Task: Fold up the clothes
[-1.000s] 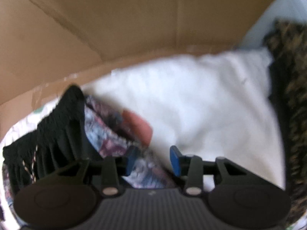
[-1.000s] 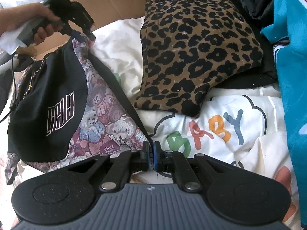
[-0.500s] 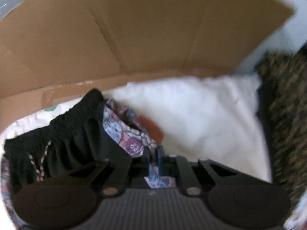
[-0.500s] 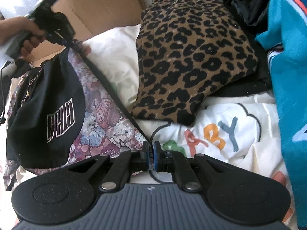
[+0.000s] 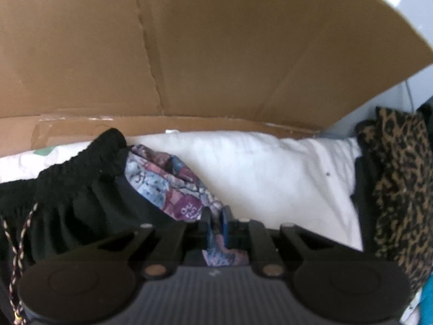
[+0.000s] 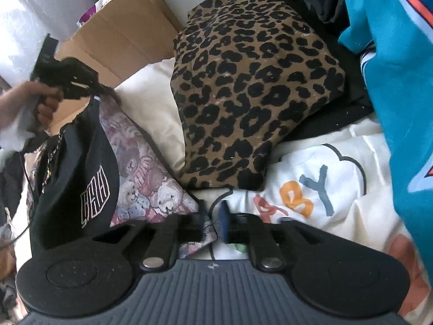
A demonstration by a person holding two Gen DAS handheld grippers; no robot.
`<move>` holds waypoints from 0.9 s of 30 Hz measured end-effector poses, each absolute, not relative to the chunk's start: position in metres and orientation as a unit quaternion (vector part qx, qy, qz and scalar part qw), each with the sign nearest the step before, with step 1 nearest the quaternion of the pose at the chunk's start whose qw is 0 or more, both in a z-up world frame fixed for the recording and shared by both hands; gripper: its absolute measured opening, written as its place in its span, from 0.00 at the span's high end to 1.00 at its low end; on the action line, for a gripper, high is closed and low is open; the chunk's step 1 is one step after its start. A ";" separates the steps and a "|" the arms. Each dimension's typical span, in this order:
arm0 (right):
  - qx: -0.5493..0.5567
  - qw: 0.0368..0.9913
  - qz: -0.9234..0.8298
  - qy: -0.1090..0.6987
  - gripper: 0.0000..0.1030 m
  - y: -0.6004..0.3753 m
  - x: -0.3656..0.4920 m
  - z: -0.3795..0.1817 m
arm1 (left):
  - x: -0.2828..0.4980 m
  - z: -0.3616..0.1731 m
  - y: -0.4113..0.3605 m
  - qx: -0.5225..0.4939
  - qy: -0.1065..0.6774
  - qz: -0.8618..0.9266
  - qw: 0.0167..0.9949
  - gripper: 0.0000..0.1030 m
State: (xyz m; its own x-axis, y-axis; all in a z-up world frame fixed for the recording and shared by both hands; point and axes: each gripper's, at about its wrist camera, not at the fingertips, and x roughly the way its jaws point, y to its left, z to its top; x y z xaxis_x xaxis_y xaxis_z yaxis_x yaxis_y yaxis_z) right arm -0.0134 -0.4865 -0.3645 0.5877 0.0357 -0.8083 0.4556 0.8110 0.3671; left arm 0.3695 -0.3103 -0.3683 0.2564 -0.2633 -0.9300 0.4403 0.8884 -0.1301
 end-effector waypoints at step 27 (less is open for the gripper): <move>0.253 0.835 -0.066 0.483 0.97 -0.470 0.017 -0.403 | 0.361 -0.401 -0.342 0.100 0.637 -0.156 0.748 0.72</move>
